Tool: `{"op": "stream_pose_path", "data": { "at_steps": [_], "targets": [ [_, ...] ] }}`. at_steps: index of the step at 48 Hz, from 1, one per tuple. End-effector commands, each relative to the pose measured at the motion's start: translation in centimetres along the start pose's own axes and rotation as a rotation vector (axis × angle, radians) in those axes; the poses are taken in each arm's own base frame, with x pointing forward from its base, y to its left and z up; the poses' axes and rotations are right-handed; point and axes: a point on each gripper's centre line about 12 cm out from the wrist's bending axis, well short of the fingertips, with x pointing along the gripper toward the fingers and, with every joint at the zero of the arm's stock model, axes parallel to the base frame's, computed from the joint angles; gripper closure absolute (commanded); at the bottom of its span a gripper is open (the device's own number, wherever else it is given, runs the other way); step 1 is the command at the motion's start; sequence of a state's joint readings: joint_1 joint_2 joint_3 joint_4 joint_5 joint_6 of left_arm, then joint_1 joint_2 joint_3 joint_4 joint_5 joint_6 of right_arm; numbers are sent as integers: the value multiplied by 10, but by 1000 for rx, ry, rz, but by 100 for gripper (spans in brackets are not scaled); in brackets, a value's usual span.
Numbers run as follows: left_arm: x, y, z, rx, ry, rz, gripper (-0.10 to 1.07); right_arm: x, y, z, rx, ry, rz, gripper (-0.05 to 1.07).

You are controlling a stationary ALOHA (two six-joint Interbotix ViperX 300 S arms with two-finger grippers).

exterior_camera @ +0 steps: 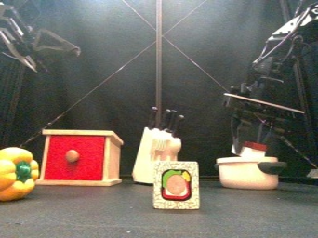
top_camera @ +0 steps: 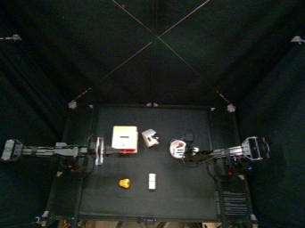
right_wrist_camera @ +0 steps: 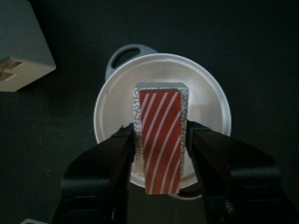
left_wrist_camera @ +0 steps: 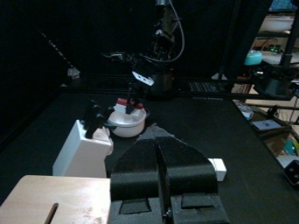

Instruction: Put salmon sushi in pot

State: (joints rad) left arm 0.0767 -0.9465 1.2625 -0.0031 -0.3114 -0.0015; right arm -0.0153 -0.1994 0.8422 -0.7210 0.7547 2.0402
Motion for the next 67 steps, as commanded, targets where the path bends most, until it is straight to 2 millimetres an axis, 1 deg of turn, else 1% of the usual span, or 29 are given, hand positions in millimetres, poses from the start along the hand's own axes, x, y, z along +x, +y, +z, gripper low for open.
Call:
{"op": "stream_pose_path", "data": {
  "at_steps": [1,7,13,25,31,67],
  "targets": [
    [2,0,5,2,-12,2,100,-3,3,2,4,-5,16,41],
    [2,1,5,2,-12,5,100,-2,4,1,0,-3,13,41],
    [2,1,5,2,-12,6,100,1,4,-1,-7,-2,6,38],
    [2,1,5,2,-12,8,100,4,7,-3,-12,2,6,27],
    [2,1,5,2,-14,6,100,5,8,-4,-15,6,8,23],
    [2,1,5,2,-12,6,100,8,11,-4,-33,-5,7,23]
  ]
}}
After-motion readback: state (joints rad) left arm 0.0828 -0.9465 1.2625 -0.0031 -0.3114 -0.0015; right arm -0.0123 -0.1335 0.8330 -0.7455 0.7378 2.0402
